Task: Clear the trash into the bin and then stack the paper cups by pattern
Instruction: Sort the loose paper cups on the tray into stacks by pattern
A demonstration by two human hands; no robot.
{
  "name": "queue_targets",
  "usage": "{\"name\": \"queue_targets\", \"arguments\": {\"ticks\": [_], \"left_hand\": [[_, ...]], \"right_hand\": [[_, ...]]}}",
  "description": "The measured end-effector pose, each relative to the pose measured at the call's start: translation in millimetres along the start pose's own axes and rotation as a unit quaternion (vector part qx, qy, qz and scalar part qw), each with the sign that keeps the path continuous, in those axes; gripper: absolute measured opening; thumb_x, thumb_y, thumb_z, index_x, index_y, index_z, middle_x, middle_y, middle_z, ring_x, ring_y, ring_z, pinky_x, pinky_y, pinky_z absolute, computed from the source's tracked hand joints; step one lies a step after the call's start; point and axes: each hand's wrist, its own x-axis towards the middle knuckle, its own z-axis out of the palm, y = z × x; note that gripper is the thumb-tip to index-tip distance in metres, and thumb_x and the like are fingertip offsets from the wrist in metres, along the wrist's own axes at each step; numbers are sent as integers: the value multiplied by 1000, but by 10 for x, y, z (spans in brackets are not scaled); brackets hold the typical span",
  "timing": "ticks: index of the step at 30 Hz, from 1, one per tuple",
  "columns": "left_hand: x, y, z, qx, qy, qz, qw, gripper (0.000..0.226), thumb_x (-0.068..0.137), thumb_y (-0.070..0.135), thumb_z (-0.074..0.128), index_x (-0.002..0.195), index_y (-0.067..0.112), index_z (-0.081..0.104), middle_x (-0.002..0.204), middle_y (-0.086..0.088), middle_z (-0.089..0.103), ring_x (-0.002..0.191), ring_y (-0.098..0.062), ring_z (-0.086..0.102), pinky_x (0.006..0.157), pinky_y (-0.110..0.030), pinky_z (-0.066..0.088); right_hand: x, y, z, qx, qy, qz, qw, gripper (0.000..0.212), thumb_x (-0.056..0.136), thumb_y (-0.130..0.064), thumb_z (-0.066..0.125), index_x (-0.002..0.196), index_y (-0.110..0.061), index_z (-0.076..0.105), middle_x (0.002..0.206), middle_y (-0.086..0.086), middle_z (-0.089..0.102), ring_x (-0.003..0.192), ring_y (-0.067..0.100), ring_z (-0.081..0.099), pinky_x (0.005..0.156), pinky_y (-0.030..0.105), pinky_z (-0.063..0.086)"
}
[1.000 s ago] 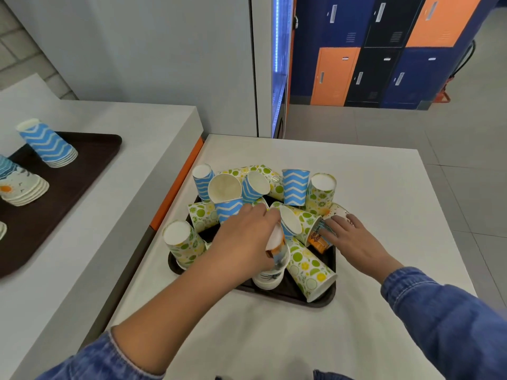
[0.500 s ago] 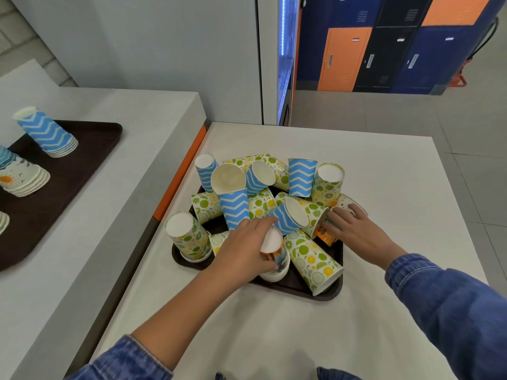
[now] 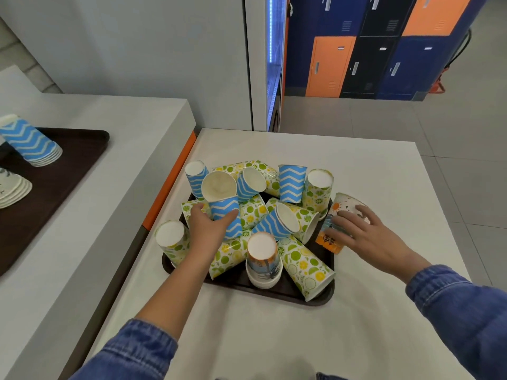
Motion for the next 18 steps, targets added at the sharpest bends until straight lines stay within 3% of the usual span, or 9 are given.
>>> {"name": "queue_targets", "arguments": {"ticks": [2,5,9,12,13,15,16,18], "left_hand": [[41,5,83,20,3,3,1000,99,70,32,82,145,4,24,147,-13,35,133,-28,40,103,-39,41],[116,-34,163,40,11,-8,999,93,65,31,86,136,-1,36,136,-14,46,124,-30,50,97,-40,46],[174,-115,225,67,-1,-23,998,80,57,35,89,119,2,51,119,-11,61,105,-27,62,86,-42,54],[194,-148,234,76,-6,-31,997,78,59,34,88,119,2,52,120,-12,62,105,-27,63,87,-43,54],[195,-151,228,74,-7,-32,997,76,61,33,87,120,2,52,121,-12,62,106,-27,62,88,-43,54],[193,-161,212,65,-11,-36,997,72,65,30,85,121,2,51,122,-12,61,107,-28,61,89,-42,53],[191,-159,203,64,-13,-37,997,70,67,30,83,122,2,51,122,-12,61,107,-28,61,88,-42,53],[189,-153,189,65,-12,-33,997,67,68,31,82,121,3,52,121,-11,62,105,-27,62,87,-41,53]], "right_hand": [[33,52,-195,7,48,23,999,80,57,-3,85,126,-19,47,119,14,63,112,33,59,101,51,31],[240,3,-595,131,171,104,971,57,72,-22,76,122,-18,49,125,9,51,114,29,52,98,43,35],[652,-353,-1165,423,253,228,840,62,66,-27,74,122,-18,48,123,-3,53,118,15,51,100,30,38],[846,-600,-1291,539,250,269,758,57,65,-27,75,116,-27,50,117,-16,55,112,2,53,94,17,39],[890,-672,-1284,577,240,288,726,58,64,-29,77,116,-33,50,116,-20,56,111,2,53,93,17,40],[945,-793,-1218,633,213,318,673,63,63,-30,79,118,-39,49,118,-16,58,111,13,55,92,32,45],[965,-845,-1183,645,196,327,662,63,62,-31,80,118,-39,50,117,-14,59,110,16,56,92,38,46],[997,-940,-1120,649,150,338,665,63,61,-34,79,117,-35,50,113,-18,59,105,9,56,89,31,47]]}}
